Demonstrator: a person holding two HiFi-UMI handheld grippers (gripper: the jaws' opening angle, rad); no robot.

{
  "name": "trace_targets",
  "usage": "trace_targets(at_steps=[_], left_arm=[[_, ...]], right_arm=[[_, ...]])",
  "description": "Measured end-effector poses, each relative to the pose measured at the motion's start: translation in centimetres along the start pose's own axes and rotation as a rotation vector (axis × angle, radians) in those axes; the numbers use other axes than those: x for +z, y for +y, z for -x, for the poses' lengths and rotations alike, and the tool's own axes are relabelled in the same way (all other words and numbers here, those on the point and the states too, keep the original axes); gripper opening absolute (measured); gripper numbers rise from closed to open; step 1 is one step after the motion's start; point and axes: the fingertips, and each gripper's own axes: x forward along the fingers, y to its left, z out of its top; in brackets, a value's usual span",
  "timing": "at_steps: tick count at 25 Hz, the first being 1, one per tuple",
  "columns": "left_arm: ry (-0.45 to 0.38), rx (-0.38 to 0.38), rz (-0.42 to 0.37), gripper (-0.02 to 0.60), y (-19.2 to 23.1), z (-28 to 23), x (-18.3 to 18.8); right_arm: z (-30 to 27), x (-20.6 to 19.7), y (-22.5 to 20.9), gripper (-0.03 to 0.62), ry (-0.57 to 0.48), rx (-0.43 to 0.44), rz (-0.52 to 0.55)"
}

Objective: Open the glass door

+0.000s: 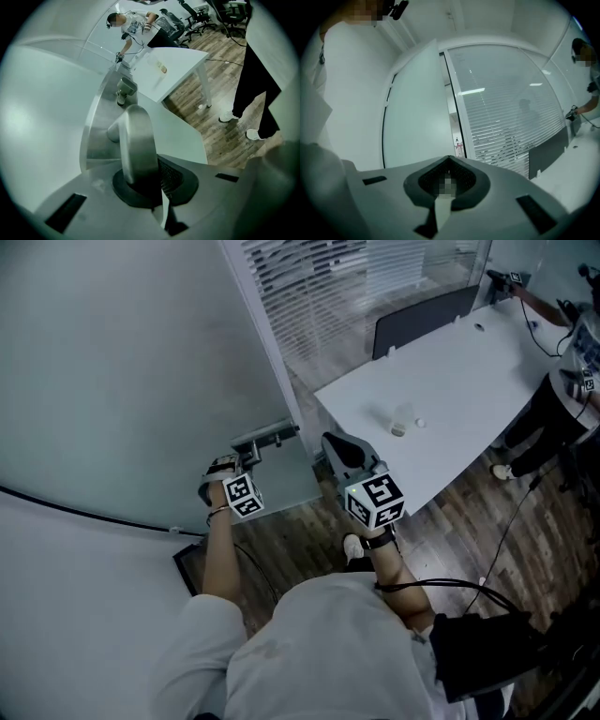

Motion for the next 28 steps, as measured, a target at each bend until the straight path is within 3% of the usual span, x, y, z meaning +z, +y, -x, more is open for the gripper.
trace_targets(at_steps=[6,10,14,18,23,28], left_arm=[[-0.063,0.004,-0.008,0.001,-2.6,1.3,0.3],[-0.136,0.053,0.004,0.002,-2.8,3.2,0.9],[-0.15,0.05,-0.018,0.001,-3.7,3.2,1.4],[-0.17,0.014,-0.042,0.002,-7.5,4.4,2.1],[-0.161,0.008,-0.089,0.002,-9.1,8.2,2.0],[-0.13,0.013,-0.143,0.002,-11.3,9.7,0.9]], right_arm=[[3.6,-3.6,8.3,-0.005,0.013,-0.115,-0.038],[7.4,-5.7,14.7,-0.005,0.04,-0.163,-0.036],[9.2,-6.7,17.2,-0.005,0.073,-0.193,-0.016],[11.3,-5.2,18.5,-0.005,0.064,-0.196,0.038],[14.5,-3.5,21.0,-0.005,0.063,-0.154,0.07],[18.3,-4.7,22.2,-0.005,0.031,-0.095,0.068]])
